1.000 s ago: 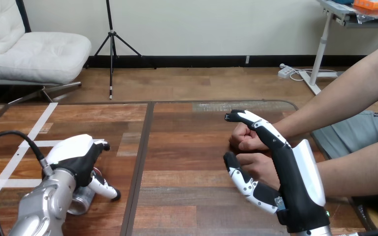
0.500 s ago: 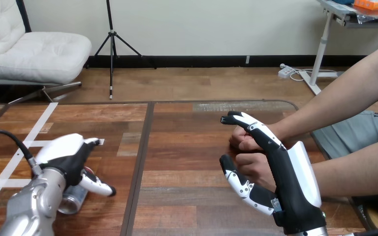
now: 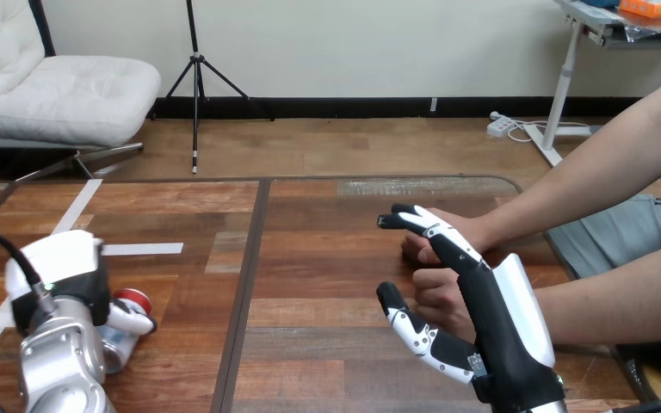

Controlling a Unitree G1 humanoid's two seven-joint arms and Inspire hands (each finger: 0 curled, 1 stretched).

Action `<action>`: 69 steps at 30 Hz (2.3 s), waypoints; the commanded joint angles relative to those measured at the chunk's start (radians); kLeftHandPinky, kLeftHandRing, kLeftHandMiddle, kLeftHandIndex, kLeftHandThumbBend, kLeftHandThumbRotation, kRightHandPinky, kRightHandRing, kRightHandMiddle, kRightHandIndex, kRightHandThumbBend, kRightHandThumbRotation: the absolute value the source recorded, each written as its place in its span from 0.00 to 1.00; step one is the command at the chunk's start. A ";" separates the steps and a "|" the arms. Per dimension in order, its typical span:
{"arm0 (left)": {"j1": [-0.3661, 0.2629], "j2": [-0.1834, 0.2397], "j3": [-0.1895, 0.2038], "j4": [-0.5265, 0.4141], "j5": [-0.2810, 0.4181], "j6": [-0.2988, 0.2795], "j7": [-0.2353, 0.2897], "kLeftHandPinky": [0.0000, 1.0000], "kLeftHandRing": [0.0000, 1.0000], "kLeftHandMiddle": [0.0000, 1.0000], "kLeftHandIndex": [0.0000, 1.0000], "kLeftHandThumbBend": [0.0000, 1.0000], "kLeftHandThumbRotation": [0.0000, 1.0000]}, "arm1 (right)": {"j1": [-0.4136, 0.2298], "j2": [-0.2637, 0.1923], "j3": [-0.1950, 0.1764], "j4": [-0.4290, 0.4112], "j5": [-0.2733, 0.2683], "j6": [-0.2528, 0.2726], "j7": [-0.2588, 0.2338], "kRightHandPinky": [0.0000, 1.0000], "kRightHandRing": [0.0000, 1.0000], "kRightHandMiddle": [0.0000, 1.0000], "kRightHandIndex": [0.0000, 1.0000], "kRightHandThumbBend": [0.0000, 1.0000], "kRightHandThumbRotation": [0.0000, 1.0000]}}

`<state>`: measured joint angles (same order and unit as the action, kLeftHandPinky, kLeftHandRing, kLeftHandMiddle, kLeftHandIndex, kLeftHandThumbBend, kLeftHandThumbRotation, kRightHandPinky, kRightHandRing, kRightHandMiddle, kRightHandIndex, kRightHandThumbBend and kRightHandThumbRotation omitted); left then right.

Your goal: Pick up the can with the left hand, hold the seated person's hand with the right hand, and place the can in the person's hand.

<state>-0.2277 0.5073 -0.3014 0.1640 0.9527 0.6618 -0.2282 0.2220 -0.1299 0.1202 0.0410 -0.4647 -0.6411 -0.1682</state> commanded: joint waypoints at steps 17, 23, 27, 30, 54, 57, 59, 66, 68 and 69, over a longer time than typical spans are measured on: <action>-0.059 0.016 -0.085 -0.054 0.151 0.173 -0.201 0.75 0.84 0.88 0.90 0.88 0.49 | -0.036 -0.011 -0.007 -0.029 0.014 -0.029 -0.012 0.89 0.86 0.86 0.75 0.39 0.01; -0.072 0.029 -0.109 -0.047 0.194 0.190 -0.281 0.72 0.80 0.85 0.90 0.85 0.52 | -0.037 -0.013 -0.010 -0.026 -0.006 -0.035 -0.028 0.86 0.85 0.85 0.75 0.38 0.03; -0.083 0.031 -0.116 -0.038 0.213 0.200 -0.330 0.70 0.78 0.83 0.89 0.83 0.53 | -0.038 -0.016 -0.011 -0.023 -0.012 -0.040 -0.035 0.85 0.84 0.84 0.74 0.38 0.03; -0.089 0.028 -0.113 -0.033 0.214 0.202 -0.356 0.69 0.76 0.82 0.89 0.82 0.52 | -0.037 -0.018 -0.011 -0.022 -0.012 -0.042 -0.038 0.84 0.84 0.84 0.74 0.38 0.03; -0.073 0.014 -0.069 -0.036 0.141 0.140 -0.322 0.64 0.68 0.73 0.87 0.81 0.45 | -0.030 -0.038 -0.018 -0.030 -0.021 -0.038 -0.070 0.78 0.83 0.82 0.74 0.39 0.04; -0.068 0.010 -0.060 -0.031 0.132 0.127 -0.289 0.61 0.65 0.70 0.86 0.81 0.43 | -0.029 -0.039 -0.020 -0.033 -0.021 -0.036 -0.069 0.78 0.83 0.82 0.74 0.39 0.03; -0.064 0.004 -0.053 -0.025 0.126 0.119 -0.259 0.57 0.61 0.68 0.86 0.80 0.42 | -0.029 -0.040 -0.022 -0.034 -0.021 -0.035 -0.069 0.78 0.83 0.82 0.74 0.39 0.03; -0.049 -0.020 -0.022 -0.001 0.082 0.077 -0.092 0.43 0.50 0.59 0.78 0.78 0.23 | -0.026 -0.046 -0.028 -0.043 -0.030 -0.026 -0.068 0.78 0.83 0.82 0.74 0.39 0.02; -0.043 -0.033 -0.003 0.009 0.059 0.058 -0.026 0.42 0.49 0.58 0.74 0.78 0.15 | -0.024 -0.048 -0.029 -0.048 -0.031 -0.022 -0.067 0.78 0.83 0.82 0.74 0.39 0.02; -0.042 -0.038 0.005 0.014 0.049 0.051 0.002 0.41 0.48 0.57 0.70 0.78 0.09 | -0.024 -0.048 -0.030 -0.050 -0.031 -0.020 -0.066 0.78 0.83 0.82 0.74 0.38 0.02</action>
<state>-0.2442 0.4933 -0.3569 0.1606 1.0333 0.7537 -0.3762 0.2272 -0.1640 0.1124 0.0413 -0.4912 -0.6619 -0.2230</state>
